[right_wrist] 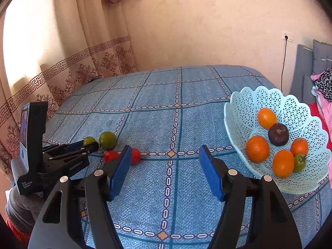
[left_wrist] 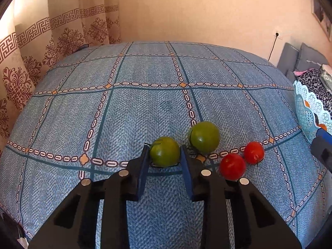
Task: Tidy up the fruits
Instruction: 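Grasp a green tomato with the left gripper while the right gripper grasps another green tomato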
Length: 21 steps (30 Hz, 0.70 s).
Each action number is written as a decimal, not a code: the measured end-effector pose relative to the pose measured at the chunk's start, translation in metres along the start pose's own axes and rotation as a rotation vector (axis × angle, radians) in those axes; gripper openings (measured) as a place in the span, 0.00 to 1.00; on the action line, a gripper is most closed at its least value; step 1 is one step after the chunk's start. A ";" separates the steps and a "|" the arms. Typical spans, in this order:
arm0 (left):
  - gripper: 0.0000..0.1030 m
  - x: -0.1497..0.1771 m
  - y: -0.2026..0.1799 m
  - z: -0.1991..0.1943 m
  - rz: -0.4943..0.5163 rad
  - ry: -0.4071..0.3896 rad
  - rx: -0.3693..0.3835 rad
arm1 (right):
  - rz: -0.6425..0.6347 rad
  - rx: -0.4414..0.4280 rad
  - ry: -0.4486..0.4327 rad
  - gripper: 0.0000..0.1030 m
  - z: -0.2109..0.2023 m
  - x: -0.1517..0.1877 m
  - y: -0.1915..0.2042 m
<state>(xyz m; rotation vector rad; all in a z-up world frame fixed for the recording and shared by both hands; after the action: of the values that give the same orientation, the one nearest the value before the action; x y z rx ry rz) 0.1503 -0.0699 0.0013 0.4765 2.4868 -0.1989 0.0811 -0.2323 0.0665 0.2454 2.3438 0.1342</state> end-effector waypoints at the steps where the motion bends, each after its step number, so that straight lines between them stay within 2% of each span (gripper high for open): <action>1: 0.29 0.000 0.002 -0.001 -0.012 -0.004 0.004 | -0.010 -0.010 0.010 0.66 0.004 -0.001 0.005; 4: 0.29 0.003 0.012 -0.007 -0.048 -0.018 -0.005 | -0.050 -0.049 0.038 0.66 0.018 -0.005 0.022; 10: 0.29 0.004 0.035 -0.021 -0.134 -0.053 -0.099 | -0.134 -0.110 0.076 0.66 0.044 -0.017 0.057; 15: 0.29 0.003 0.052 -0.028 -0.200 -0.070 -0.131 | -0.200 -0.119 0.100 0.66 0.066 -0.026 0.081; 17: 0.29 0.004 0.056 -0.030 -0.216 -0.073 -0.133 | -0.220 -0.128 0.116 0.64 0.075 -0.028 0.088; 19: 0.29 0.004 0.060 -0.030 -0.233 -0.071 -0.132 | -0.230 -0.129 0.140 0.57 0.085 -0.030 0.093; 21: 0.29 0.005 0.062 -0.029 -0.243 -0.065 -0.130 | -0.243 -0.125 0.155 0.55 0.092 -0.032 0.097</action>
<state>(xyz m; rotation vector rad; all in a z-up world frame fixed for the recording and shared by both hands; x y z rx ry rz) 0.1549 -0.0037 0.0205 0.1122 2.4706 -0.1449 0.1818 -0.1423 0.0398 -0.1155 2.4862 0.1858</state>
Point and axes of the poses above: each gripper's, at about its wrist camera, not at the fingertips, and z roughly the way its jaws point, y to its left, x to its underside, the point moved 1 cm from there along z, roughly the way its jaws point, and after that the axes turned 7 degrees about y, right-handed, at the moved point
